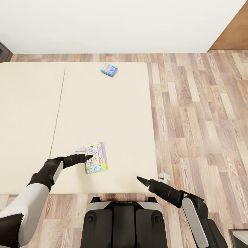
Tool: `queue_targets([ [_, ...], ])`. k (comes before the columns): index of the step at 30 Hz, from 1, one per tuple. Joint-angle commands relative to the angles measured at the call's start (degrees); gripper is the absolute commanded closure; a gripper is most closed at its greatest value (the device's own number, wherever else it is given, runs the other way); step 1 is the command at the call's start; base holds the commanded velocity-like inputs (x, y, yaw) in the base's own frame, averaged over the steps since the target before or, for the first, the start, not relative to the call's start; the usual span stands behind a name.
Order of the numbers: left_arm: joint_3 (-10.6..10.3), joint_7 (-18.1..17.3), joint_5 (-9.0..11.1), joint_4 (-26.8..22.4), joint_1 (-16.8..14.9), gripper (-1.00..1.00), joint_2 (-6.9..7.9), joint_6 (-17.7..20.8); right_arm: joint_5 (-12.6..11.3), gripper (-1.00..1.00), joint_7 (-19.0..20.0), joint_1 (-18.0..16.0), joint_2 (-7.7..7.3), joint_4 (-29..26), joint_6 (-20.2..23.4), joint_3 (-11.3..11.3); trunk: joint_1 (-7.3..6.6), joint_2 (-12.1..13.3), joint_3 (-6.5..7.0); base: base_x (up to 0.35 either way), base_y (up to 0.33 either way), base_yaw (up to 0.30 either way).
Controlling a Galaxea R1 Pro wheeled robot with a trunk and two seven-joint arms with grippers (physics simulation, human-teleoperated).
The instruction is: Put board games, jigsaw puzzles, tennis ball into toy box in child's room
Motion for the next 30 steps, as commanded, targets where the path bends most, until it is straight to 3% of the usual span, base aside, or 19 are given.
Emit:
queue_targets([
  [1, 0.3, -0.4, -0.3, -0.1, 0.0, -1.00, -0.05, 0.4, 0.1, -1.00, 0.3, 0.0, 0.09, 0.0, 0.4, -0.1, 0.03, -0.1, -0.10, 0.000, 0.000, 0.000],
  [30, 0.3, -0.5, -0.4, -0.1, 0.0, -1.00, -0.07, -1.2, 0.1, -1.00, 0.3, 0.0, 0.28, 0.1, 0.4, -0.1, 0.03, -0.1, -1.35, 0.000, 0.000, 0.000],
])
